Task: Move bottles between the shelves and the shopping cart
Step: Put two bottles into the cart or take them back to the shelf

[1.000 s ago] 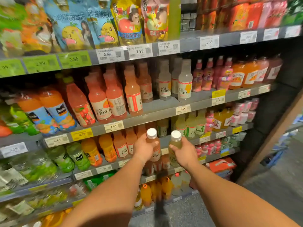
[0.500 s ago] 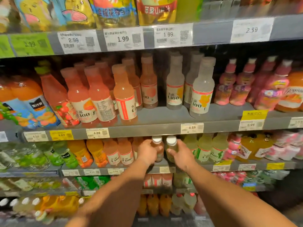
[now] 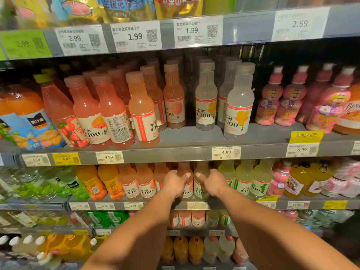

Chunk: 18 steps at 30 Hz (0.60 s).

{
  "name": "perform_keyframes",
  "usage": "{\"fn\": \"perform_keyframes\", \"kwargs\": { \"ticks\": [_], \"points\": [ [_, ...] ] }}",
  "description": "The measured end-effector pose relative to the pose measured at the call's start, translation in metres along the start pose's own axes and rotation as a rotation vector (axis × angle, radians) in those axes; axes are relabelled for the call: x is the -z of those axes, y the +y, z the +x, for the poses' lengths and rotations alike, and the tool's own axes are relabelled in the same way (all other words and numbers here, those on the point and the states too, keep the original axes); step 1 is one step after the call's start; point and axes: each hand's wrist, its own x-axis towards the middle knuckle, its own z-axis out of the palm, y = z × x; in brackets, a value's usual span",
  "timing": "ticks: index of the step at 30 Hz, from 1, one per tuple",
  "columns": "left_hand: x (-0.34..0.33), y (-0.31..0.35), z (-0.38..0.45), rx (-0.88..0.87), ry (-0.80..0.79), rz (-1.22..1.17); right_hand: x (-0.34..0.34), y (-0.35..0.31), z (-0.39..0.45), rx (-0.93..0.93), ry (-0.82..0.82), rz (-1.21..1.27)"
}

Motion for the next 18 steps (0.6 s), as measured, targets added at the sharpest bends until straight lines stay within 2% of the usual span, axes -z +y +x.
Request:
{"fn": "perform_keyframes", "kwargs": {
  "ticks": [3, 10, 14, 18],
  "points": [
    [-0.007, -0.006, 0.001, 0.0, 0.017, -0.039, -0.006, 0.006, 0.003, -0.001, 0.016, 0.019],
    [0.0, -0.009, -0.004, 0.022, -0.053, -0.067, -0.013, 0.005, -0.011, -0.009, 0.028, 0.073],
    [0.013, -0.017, -0.046, 0.01, -0.122, -0.179, -0.017, -0.002, -0.047, -0.048, 0.144, 0.1],
    [0.038, -0.048, -0.089, 0.086, -0.07, -0.158, -0.034, -0.011, -0.094, -0.113, 0.117, -0.015]
  ]
}}
